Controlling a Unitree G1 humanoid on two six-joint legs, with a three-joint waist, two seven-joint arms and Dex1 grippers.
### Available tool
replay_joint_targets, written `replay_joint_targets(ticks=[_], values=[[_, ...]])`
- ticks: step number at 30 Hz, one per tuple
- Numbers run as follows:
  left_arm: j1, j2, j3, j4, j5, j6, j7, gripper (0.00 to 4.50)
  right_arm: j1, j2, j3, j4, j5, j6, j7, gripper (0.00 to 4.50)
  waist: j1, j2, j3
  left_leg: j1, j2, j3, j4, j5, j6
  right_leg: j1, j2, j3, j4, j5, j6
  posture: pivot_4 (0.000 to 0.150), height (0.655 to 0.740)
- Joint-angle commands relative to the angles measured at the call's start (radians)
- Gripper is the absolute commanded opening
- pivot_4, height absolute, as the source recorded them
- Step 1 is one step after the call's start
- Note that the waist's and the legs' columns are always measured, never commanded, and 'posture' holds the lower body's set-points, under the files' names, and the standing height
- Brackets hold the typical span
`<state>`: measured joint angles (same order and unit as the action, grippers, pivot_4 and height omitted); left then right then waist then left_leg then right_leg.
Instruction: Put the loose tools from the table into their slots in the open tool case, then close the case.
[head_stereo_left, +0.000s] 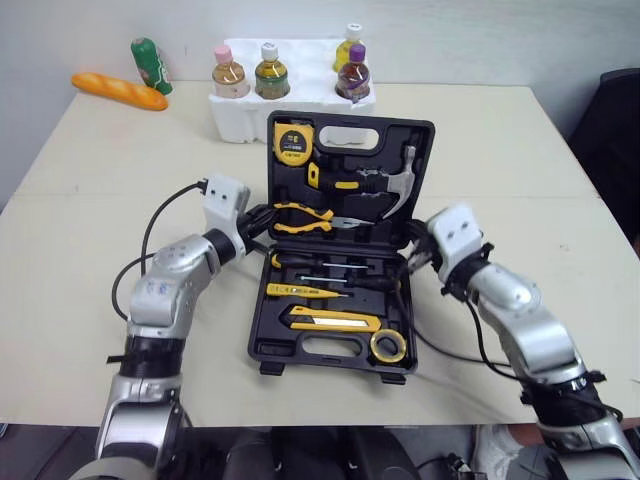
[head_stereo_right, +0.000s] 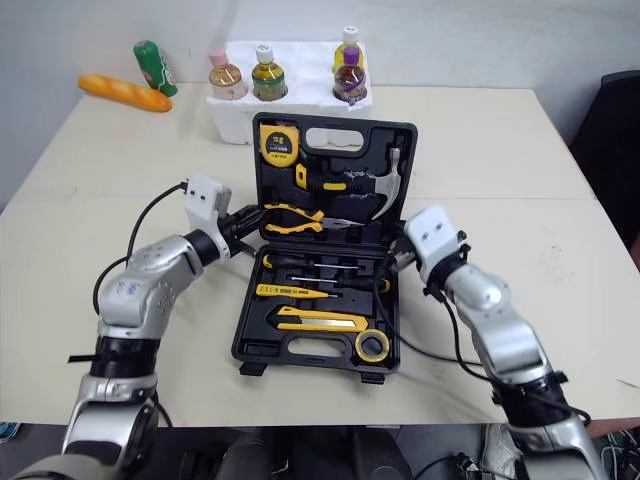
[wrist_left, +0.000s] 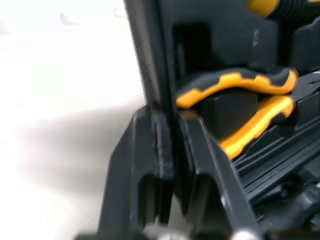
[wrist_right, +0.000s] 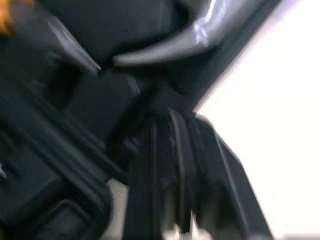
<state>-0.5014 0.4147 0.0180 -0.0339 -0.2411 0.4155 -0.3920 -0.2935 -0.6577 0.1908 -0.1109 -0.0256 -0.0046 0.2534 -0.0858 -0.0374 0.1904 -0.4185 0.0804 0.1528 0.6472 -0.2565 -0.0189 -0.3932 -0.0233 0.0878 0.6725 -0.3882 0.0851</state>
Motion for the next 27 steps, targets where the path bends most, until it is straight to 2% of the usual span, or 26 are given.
replay_joint_targets(ticks=[1,4,8,14,16,17,18,19,20,22,24,25,27], values=[[0.046,0.035,0.038,-0.031,0.061,-0.176,-0.011,0.00,0.042,-0.033,-0.055,0.157,-0.119,-0.200,-0.057,0.00,0.001,0.000,0.000,0.003,0.000,0.001,0.000,0.000,0.000,0.003,0.000,0.000,0.000,0.000,0.000,0.150,0.7400],[0.126,0.061,0.047,-0.028,0.084,-0.256,-0.028,0.00,0.071,-0.042,-0.069,0.207,-0.144,-0.325,-0.065,0.00,0.002,-0.001,0.000,0.018,0.000,0.000,0.000,0.000,0.001,0.020,0.000,-0.001,-0.002,0.000,0.001,0.150,0.7400],[0.213,0.098,0.040,-0.007,0.103,-0.481,-0.104,0.00,0.104,-0.101,-0.051,0.255,-0.308,-0.496,-0.131,0.00,0.001,0.000,0.000,0.019,0.000,0.000,-0.002,0.000,0.001,0.020,0.000,0.000,-0.002,0.000,0.001,0.150,0.7400],[0.281,0.125,0.018,0.071,0.146,-0.640,-0.138,0.00,0.145,-0.101,-0.070,0.314,-0.369,-0.526,-0.208,0.00,0.002,-0.001,0.000,0.020,0.001,0.000,0.000,-0.001,0.000,0.022,0.000,0.000,-0.003,0.000,0.000,0.150,0.7400],[0.295,0.131,0.006,0.076,0.162,-0.674,-0.149,0.00,0.157,-0.103,-0.072,0.323,-0.363,-0.533,-0.203,0.00,0.002,-0.001,0.000,0.030,0.001,0.000,-0.002,-0.002,0.001,0.033,0.000,-0.001,-0.007,0.000,0.000,0.150,0.7400],[0.309,0.124,0.014,0.066,0.116,-0.651,-0.169,0.00,0.169,-0.100,-0.080,0.320,-0.332,-0.530,-0.184,0.00,0.002,-0.001,0.000,0.034,0.001,0.000,-0.003,-0.003,0.001,0.038,0.000,-0.001,-0.010,0.000,0.000,0.150,0.7400],[0.325,0.116,0.023,0.051,0.068,-0.625,-0.187,0.44,0.181,-0.094,-0.093,0.312,-0.282,-0.526,-0.162,0.00,0.003,-0.001,-0.001,0.035,0.001,0.000,-0.004,-0.004,0.001,0.039,0.000,-0.001,-0.011,0.000,0.000,0.150,0.7400],[0.337,0.124,0.024,0.042,0.060,-0.614,-0.197,0.92,0.191,-0.094,-0.103,0.301,-0.232,-0.515,-0.130,0.37,0.003,-0.001,-0.001,0.035,0.001,0.000,-0.003,-0.004,0.001,0.040,0.000,-0.001,-0.011,0.000,0.000,0.150,0.7400],[0.346,0.133,0.035,0.032,0.056,-0.607,-0.196,1.24,0.196,-0.099,-0.112,0.287,-0.206,-0.508,-0.108,0.77,0.005,-0.001,-0.001,0.035,0.001,-0.001,-0.003,-0.005,0.002,0.041,0.000,-0.002,-0.012,0.000,0.000,0.150,0.7400],[0.364,0.160,0.064,0.009,0.055,-0.586,-0.199,2.15,0.211,-0.114,-0.126,0.264,-0.168,-0.487,-0.048,1.56,0.010,-0.001,0.000,0.035,0.001,-0.002,-0.003,-0.005,0.002,0.042,-0.001,-0.003,-0.013,0.000,0.000,0.150,0.7400],[0.392,0.196,0.088,-0.016,0.046,-0.561,-0.227,3.12,0.232,-0.127,-0.144,0.251,-0.132,-0.475,0.010,2.68,0.010,-0.001,0.000,0.033,0.001,-0.002,-0.002,-0.006,0.003,0.040,-0.001,-0.003,-0.013,0.000,0.000,0.150,0.7400],[0.444,0.261,0.117,-0.058,0.030,-0.523,-0.282,3.54,0.246,-0.153,-0.158,0.271,-0.126,-0.477,0.041,3.16,0.008,-0.001,0.000,0.033,0.001,-0.002,-0.002,-0.006,0.003,0.040,-0.001,-0.003,-0.012,0.000,0.000,0.150,0.7400],[0.525,0.343,0.197,-0.130,-0.009,-0.459,-0.336,3.54,0.268,-0.187,-0.209,0.317,-0.071,-0.464,0.100,3.16,-0.002,-0.001,0.000,0.033,0.001,-0.002,-0.002,-0.006,0.003,0.040,-0.001,-0.003,-0.012,0.000,0.000,0.150,0.7400]])
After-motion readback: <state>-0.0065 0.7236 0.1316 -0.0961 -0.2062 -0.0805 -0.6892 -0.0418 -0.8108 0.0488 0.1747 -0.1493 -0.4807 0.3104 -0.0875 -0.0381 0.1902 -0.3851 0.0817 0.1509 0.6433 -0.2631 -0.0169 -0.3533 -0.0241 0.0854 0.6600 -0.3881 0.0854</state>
